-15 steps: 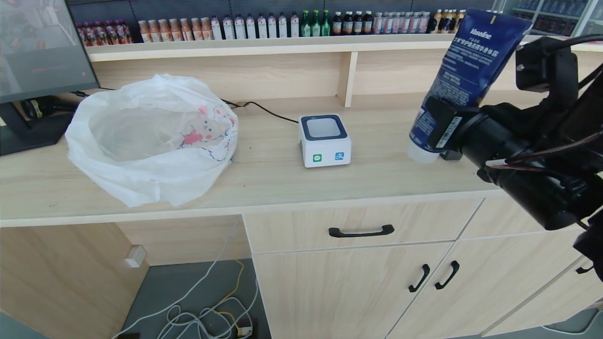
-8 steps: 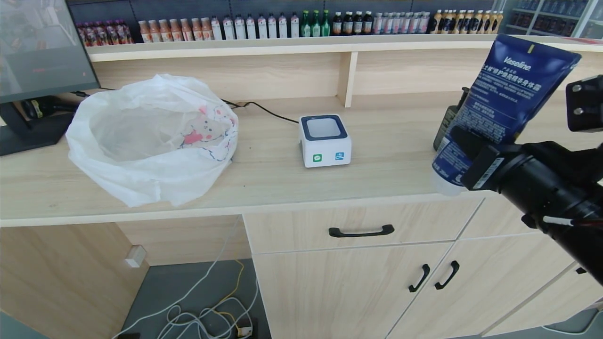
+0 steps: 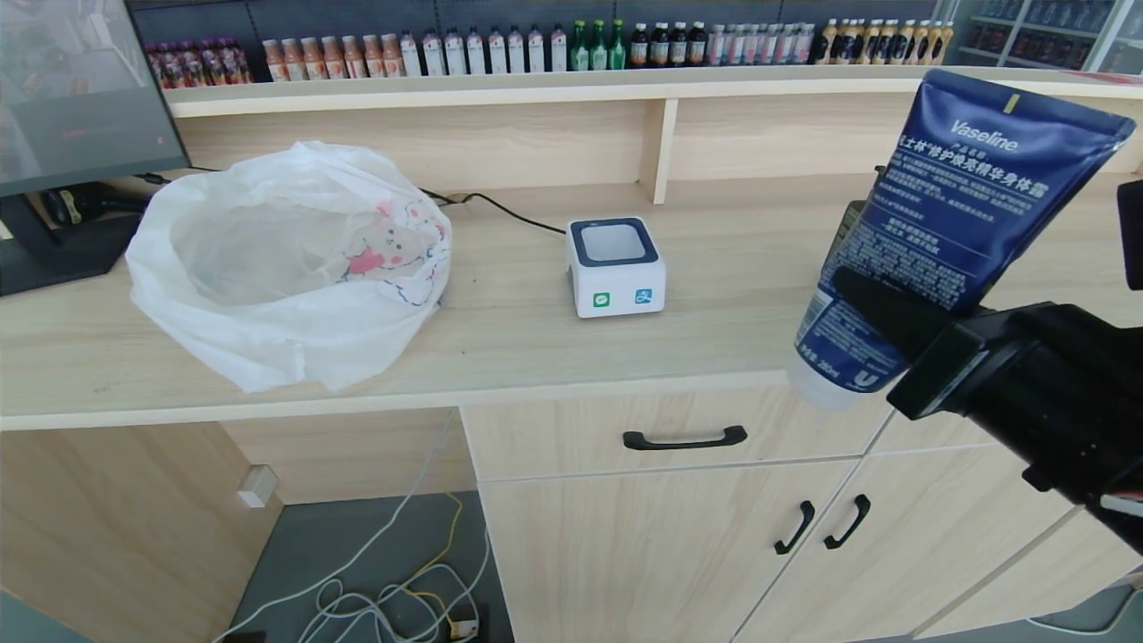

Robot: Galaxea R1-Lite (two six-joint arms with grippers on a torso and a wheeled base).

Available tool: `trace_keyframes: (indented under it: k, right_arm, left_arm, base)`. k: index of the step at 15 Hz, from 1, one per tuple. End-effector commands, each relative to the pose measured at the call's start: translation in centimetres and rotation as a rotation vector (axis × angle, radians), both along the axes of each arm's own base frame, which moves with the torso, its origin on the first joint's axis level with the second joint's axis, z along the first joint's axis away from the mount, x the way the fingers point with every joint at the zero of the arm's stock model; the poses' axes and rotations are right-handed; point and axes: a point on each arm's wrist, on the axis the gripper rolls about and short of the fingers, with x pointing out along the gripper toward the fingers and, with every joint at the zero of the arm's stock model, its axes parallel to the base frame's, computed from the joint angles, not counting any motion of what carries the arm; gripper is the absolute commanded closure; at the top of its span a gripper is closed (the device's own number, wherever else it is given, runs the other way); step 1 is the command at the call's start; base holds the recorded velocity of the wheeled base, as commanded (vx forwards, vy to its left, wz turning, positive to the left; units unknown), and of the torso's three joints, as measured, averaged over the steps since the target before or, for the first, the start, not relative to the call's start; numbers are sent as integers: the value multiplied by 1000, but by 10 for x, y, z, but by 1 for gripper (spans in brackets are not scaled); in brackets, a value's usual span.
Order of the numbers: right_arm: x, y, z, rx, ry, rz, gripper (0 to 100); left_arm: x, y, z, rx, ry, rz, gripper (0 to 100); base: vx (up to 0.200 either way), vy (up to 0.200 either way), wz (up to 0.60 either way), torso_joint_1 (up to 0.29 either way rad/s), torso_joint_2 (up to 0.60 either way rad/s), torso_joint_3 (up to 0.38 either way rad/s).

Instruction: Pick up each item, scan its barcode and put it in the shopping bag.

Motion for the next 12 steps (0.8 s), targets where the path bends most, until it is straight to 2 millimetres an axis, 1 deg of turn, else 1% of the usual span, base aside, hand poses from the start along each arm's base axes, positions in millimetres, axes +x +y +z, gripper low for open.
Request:
trace_keyframes:
  k: [1, 3, 4, 6, 9, 12]
  right_arm:
    - [-2, 5, 1, 8, -3, 107, 100]
    - [-4, 7, 0, 9, -4, 269, 100]
    - [-5, 8, 0, 9, -6, 314, 100]
    - [-8, 10, -5, -15, 3, 448, 100]
    - [-9, 12, 2, -10, -56, 545, 100]
    - [-13, 11, -5, -24, -63, 615, 100]
  left_arm:
    - [0, 0, 0, 0, 0, 1, 0]
    - [0, 0, 0, 0, 0, 1, 0]
    - [0, 0, 0, 0, 0, 1, 0]
    - [0, 0, 0, 0, 0, -1, 0]
    - [0, 0, 0, 0, 0, 1, 0]
    - [0, 0, 0, 0, 0, 1, 0]
  base:
    - [0, 0, 0, 0, 0, 0]
    - [0, 0, 0, 0, 0, 0]
    - [0, 0, 0, 0, 0, 0]
    - [0, 0, 0, 0, 0, 0]
    - [0, 0, 0, 0, 0, 0]
    - [0, 0, 0, 0, 0, 0]
